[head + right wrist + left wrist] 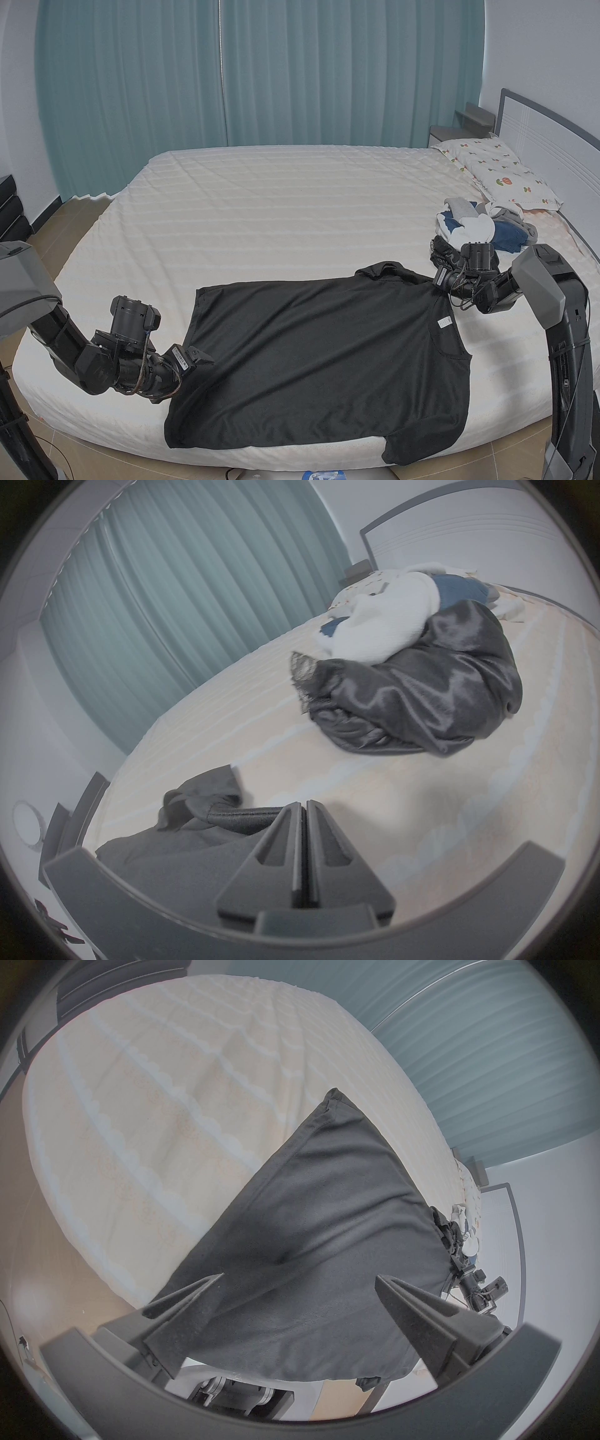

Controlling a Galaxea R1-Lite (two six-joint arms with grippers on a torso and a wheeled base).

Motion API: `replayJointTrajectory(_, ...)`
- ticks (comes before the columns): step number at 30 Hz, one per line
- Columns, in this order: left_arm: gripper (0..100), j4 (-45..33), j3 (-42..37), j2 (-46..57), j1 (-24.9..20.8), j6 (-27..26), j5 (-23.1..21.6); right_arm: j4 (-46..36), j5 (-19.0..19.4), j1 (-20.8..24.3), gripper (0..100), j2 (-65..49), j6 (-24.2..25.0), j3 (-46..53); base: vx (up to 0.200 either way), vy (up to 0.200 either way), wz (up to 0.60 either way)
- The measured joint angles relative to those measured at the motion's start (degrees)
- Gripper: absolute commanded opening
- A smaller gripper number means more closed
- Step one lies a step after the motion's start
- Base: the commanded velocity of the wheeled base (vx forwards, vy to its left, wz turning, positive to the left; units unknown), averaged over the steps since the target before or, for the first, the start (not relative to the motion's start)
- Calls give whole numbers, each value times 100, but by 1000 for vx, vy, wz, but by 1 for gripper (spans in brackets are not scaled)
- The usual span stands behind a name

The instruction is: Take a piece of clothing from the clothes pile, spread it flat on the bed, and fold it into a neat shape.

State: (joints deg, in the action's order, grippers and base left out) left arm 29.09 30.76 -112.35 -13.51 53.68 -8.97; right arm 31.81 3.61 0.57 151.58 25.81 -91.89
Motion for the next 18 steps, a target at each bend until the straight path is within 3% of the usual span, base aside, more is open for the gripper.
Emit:
replayJointTrajectory(6, 100, 0, 5, -57, 6, 0, 0, 293, 9, -117, 0, 269, 63, -188, 0, 0, 0)
replayJointTrajectory(7, 100, 0, 9, -63, 6, 2, 2, 304, 11, -123, 100, 289, 63, -190, 0, 0, 0)
replayJointTrajectory(18, 100, 0, 59, -99, 76, 16, 9, 864, 18, -255, 100, 223, 273, 24, 0, 0, 0)
